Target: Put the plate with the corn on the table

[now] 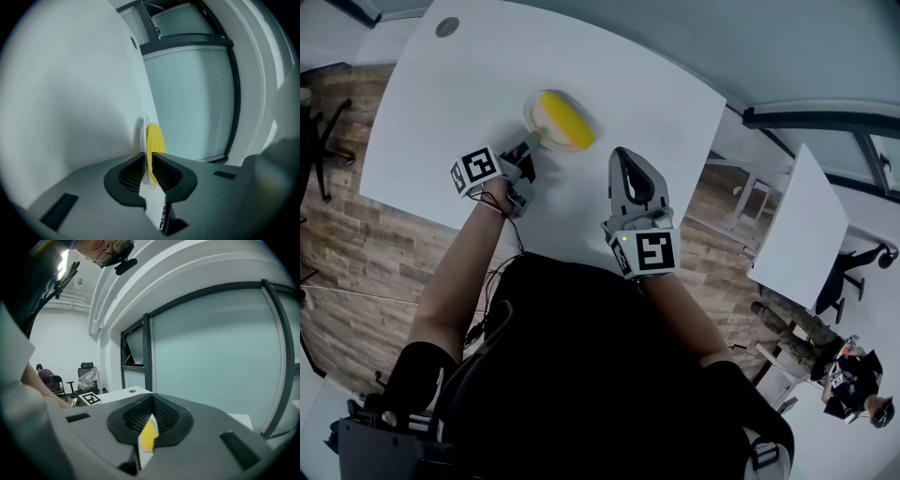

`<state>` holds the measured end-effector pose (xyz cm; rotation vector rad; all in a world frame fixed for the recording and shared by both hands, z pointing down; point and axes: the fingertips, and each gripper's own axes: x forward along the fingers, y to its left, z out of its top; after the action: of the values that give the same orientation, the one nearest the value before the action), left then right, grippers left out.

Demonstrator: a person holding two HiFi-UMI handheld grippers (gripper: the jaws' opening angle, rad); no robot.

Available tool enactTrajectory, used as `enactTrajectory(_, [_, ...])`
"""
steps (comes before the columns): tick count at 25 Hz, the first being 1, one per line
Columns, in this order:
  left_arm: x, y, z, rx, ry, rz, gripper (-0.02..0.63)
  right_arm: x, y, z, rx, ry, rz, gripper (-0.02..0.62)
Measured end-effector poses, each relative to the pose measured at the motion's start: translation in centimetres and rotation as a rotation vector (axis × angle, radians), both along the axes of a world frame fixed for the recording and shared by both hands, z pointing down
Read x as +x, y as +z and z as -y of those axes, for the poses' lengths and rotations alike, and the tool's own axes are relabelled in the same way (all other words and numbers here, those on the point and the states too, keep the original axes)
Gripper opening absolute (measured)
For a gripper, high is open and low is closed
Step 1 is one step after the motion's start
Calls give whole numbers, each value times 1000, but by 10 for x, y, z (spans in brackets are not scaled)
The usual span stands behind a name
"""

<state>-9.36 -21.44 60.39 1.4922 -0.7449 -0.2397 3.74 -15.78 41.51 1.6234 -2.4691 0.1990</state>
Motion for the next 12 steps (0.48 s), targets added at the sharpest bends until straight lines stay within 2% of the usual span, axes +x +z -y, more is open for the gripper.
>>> enactTrajectory(1, [-3,3,-2,-19,3,42,26,-1,0,0,-2,2,4,3])
enactTrajectory(2, [-4,6,-5,-39,8,75,74,-1,1,0,-3,4,8,3])
enactTrajectory(3, [-5,8,-8,-54,14,105,151,-2,0,0,-3,5,11,3])
enactTrajectory(6, [-17,7,-15,-39,5,237,156,-4,-1,-1,-2,11,30,3])
enactTrajectory(7, [-22,2,-16,-2,-7,285,156,-5,-3,-2,1,9,35,3])
enactTrajectory(9, [-28,-19,-16,130,-13,378,155,-8,-7,-3,13,-8,33,3])
enactTrajectory(11, [-24,-55,-20,326,6,474,150,-11,-11,-6,24,-25,38,3])
enactTrajectory(12, [-21,-77,-24,436,11,527,101,-12,-12,-9,29,-33,43,3])
